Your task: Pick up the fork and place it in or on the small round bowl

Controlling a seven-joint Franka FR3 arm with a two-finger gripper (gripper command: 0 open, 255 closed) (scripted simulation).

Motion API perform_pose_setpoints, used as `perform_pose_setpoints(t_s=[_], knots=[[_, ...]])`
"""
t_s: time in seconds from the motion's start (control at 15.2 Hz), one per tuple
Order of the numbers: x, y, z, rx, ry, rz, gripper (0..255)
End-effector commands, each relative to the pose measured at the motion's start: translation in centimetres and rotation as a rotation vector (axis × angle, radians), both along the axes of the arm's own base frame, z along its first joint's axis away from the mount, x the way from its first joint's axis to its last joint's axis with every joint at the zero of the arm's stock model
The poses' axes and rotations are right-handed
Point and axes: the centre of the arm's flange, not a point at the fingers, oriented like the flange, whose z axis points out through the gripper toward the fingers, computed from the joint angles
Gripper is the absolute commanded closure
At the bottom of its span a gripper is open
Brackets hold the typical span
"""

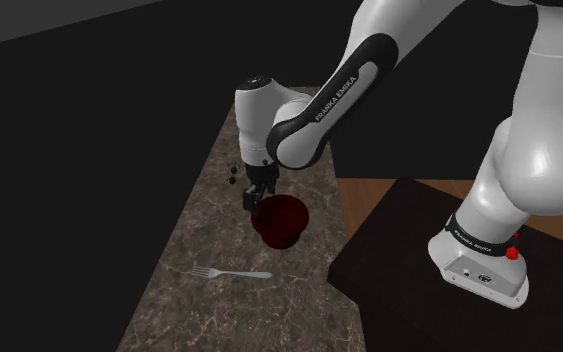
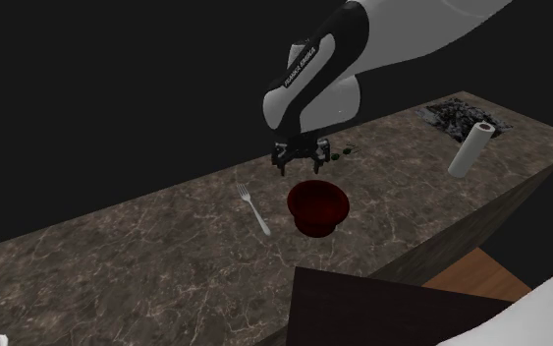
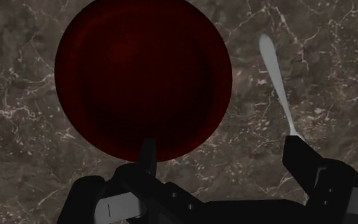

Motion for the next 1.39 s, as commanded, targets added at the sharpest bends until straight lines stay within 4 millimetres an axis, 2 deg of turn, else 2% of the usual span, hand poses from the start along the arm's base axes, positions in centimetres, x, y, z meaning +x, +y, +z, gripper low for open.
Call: perform_pose_setpoints(t_s=[0.0, 0.99, 1.06, 1.32], knots=[[0.6, 2.1, -1.7, 0.003, -0.002, 0.018, 0], [4.2, 16.6, -14.2, 0.021, -0.015, 0.156, 0], [4.3, 17.2, -14.7, 0.022, -0.016, 0.162, 0], [4.4, 17.3, -16.8, 0.022, -0.016, 0.162, 0]])
